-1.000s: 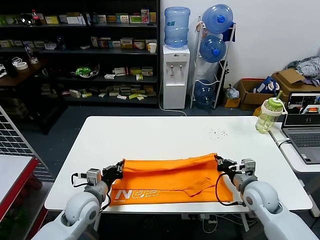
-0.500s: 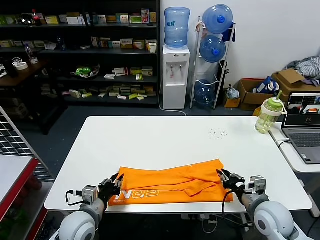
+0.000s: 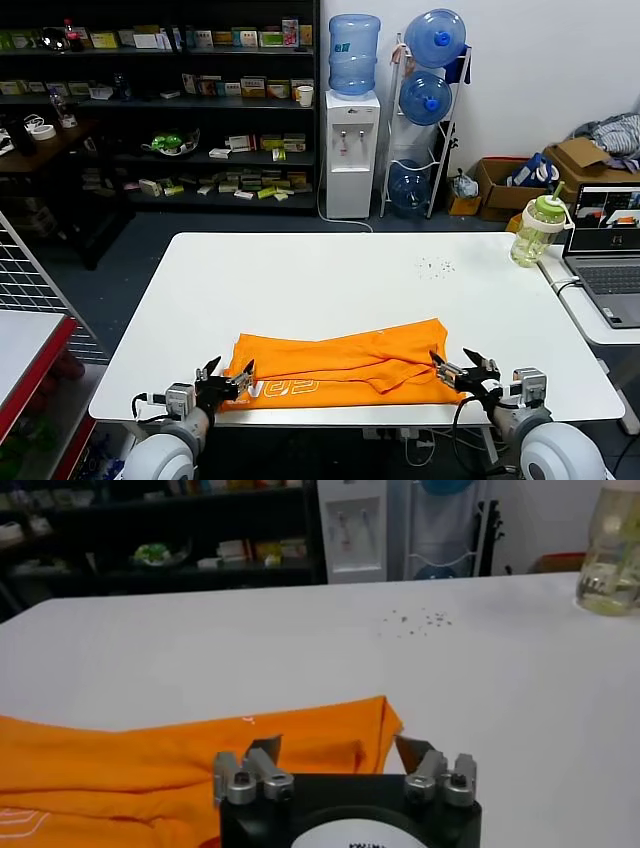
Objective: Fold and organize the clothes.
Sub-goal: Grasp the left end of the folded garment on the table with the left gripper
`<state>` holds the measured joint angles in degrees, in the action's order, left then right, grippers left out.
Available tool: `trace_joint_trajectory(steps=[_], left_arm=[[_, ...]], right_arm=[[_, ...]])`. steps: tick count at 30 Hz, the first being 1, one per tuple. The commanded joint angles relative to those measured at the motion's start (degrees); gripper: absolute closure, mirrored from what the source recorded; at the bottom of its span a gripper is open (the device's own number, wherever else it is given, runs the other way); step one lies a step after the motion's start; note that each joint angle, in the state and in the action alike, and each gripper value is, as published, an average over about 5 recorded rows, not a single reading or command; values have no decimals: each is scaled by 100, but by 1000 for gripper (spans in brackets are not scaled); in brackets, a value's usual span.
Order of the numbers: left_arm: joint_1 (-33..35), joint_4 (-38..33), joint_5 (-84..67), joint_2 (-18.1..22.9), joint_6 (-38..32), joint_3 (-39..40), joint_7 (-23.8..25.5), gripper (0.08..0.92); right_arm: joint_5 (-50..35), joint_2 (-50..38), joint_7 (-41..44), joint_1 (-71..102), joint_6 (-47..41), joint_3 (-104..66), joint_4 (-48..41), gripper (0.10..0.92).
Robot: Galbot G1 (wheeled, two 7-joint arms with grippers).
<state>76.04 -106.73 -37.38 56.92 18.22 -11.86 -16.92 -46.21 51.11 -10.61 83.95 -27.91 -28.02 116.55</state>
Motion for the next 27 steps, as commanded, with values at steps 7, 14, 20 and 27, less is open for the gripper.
trace_joint_trajectory(steps=[7, 14, 20, 27], left_arm=[[72, 464, 178, 193, -213, 48, 83, 251], [90, 358, 205, 222, -237, 86, 53, 467], [88, 253, 211, 207, -289, 112, 38, 640], [111, -18, 80, -53, -356, -53, 1, 836]], right_arm=[[50, 75, 6, 175, 4, -100, 96, 203], [50, 81, -7, 158, 16, -97, 72, 203], [63, 116, -5, 155, 36, -96, 43, 203], [89, 169, 0, 91, 74, -73, 9, 203]])
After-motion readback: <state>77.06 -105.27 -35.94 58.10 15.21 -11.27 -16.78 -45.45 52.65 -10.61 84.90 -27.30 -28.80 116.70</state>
